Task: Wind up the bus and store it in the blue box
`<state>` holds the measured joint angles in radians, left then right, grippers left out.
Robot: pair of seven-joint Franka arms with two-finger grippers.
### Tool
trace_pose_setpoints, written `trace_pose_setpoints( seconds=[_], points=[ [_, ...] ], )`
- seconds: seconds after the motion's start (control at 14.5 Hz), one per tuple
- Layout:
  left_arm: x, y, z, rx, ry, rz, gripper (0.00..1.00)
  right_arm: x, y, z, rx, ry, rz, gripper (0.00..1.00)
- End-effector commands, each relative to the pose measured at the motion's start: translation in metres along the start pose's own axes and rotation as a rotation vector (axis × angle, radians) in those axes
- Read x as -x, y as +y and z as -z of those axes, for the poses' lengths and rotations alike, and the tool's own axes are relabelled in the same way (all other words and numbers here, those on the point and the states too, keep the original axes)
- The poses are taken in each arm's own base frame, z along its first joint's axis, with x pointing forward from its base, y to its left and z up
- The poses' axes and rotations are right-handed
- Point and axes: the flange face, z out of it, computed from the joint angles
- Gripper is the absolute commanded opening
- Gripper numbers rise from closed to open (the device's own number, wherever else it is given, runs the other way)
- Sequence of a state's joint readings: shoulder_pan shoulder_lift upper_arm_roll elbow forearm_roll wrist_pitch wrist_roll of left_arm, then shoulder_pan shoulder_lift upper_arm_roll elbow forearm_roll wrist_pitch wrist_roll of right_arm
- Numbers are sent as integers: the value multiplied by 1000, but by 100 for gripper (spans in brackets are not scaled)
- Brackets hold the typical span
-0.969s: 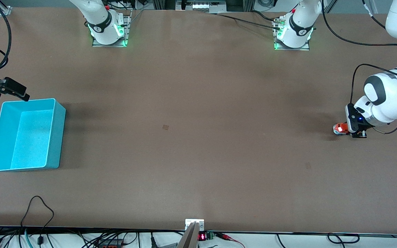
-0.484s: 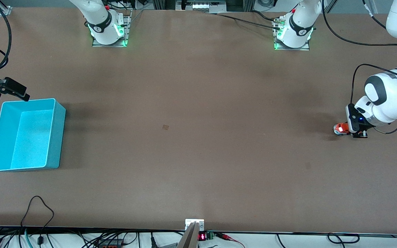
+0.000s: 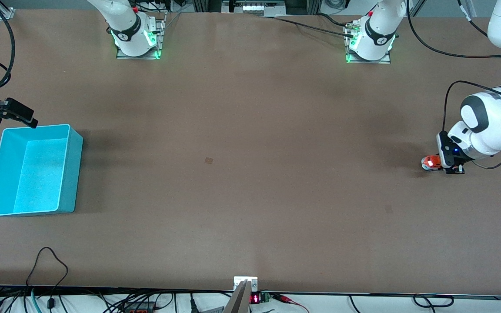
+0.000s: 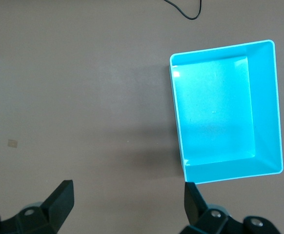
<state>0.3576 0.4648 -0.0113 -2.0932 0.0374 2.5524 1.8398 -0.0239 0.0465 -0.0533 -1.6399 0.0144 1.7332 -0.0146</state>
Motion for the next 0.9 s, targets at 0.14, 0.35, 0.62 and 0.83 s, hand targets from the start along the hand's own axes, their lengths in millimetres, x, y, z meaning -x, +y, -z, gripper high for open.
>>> trace_pose_setpoints(
  seconds=[0.14,0.35,0.62,0.83],
  points=[
    [8,2,-48,25,9,47,20,-2,-2,1,-2,2,7,100],
    [6,2,-48,25,10,44,42,-2,-2,1,-2,2,7,100],
    [3,-5,-35,38,12,37,100,-2,-1,1,-2,2,6,100],
    [1,-3,-8,74,16,81,100,-3,-2,2,-1,4,7,100]
  ],
)
